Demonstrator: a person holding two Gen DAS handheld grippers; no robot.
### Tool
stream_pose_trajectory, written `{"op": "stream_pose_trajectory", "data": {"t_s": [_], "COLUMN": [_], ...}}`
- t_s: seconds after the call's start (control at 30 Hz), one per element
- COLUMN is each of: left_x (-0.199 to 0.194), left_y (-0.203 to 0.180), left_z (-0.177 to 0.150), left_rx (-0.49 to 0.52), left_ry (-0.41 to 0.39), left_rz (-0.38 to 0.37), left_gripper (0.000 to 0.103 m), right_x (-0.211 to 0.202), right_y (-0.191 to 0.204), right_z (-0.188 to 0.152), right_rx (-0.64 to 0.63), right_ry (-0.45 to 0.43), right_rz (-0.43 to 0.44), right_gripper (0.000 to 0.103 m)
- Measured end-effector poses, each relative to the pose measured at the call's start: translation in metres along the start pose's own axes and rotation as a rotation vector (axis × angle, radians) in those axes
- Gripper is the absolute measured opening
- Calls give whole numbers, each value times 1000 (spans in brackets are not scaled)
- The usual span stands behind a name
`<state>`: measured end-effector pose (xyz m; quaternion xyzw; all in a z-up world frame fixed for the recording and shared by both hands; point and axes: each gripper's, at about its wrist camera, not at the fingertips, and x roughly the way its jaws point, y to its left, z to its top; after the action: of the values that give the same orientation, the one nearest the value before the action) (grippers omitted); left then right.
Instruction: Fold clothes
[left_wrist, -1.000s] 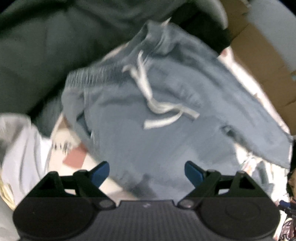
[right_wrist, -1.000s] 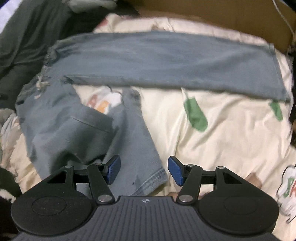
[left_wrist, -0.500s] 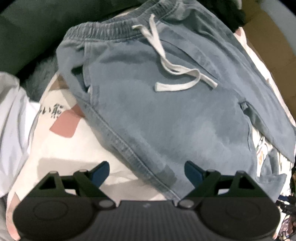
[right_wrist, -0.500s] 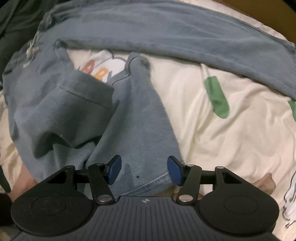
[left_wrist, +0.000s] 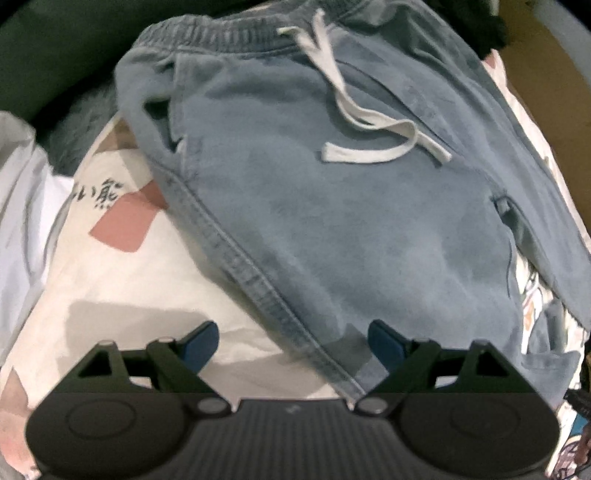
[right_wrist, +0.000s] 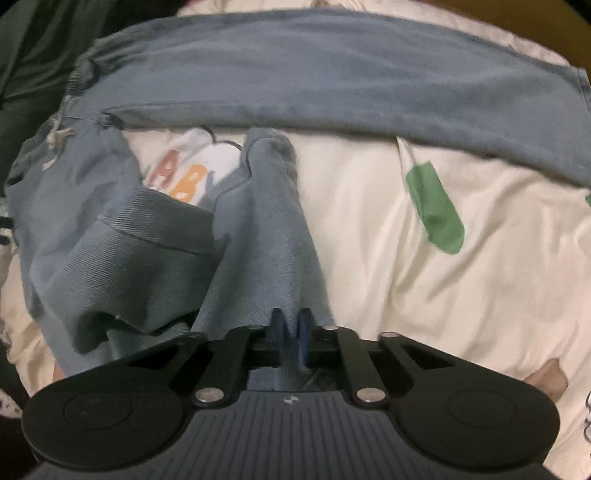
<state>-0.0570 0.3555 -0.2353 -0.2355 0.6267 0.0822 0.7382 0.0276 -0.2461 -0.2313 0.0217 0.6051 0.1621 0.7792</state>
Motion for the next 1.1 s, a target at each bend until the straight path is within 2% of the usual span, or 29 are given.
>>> {"op": "stream_pose_trajectory", "data": {"t_s": [0.2, 0.5, 0.77, 0.83, 0.9, 1.0, 1.1], "left_x": [1, 5, -5, -9, -14, -19, -19], "left_y": [-5, -11, 0, 3, 5, 6, 4], "left_z": [-5, -14, -30, -36, -44, -54, -63], "left_rx": [-9, 24, 0, -3, -1, -4, 9], "left_ry": [0, 18, 16, 16, 15, 27, 43], "left_rz": [-40, -18, 21, 29, 20, -8, 3], "left_gripper": [90, 89, 89, 89, 84, 81, 79], "right_x": [-14, -32, -45, -48, -52, -59, -71], "right_y": [-10, -33, -48, -50, -52, -52, -49], "right_z": [-17, -60, -98, -105, -109, -113, -116], "right_rx": [33, 82, 111, 116, 121, 116, 103], "right_ry": [16, 92, 151, 153, 148, 134, 122], "right_rz": [0, -9, -4, 9, 22, 28, 33], "right_gripper": [1, 1, 1, 1, 1, 1, 1]}}
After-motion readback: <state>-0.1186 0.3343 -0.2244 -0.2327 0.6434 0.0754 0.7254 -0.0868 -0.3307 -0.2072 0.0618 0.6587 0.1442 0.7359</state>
